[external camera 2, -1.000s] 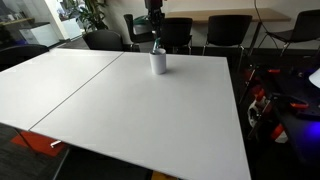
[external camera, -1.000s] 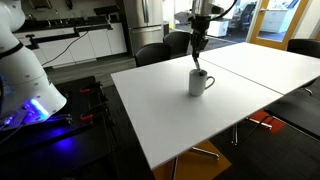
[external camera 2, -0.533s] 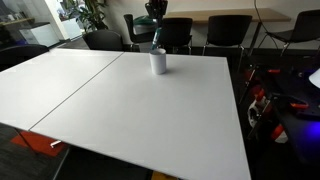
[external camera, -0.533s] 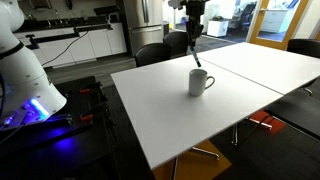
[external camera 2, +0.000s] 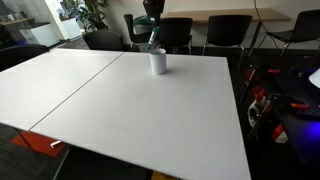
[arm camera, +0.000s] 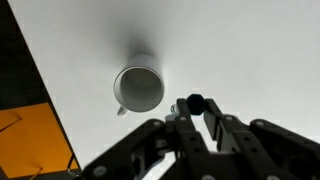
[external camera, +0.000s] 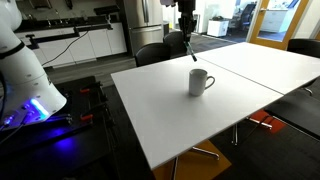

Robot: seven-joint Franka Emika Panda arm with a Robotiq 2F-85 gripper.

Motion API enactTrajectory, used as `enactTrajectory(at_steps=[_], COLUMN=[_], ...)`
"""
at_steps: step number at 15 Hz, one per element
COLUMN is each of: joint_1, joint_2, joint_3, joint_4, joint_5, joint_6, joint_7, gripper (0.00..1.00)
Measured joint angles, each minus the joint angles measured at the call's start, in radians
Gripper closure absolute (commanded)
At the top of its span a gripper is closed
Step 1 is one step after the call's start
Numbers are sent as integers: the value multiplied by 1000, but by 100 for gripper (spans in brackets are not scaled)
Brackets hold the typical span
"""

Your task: Take the marker out of the mug

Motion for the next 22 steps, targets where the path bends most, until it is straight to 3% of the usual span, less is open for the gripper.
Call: enactTrajectory(at_steps=[11, 21, 22], joint_1=[116, 185, 193], joint_2=[75, 193, 202], joint_3=[6, -47, -57], joint_4=[-40, -39, -39], joint_5=[-224, -247, -253], joint_6=[252, 445, 452], joint_7=[40, 106, 111], gripper=[95, 93, 53])
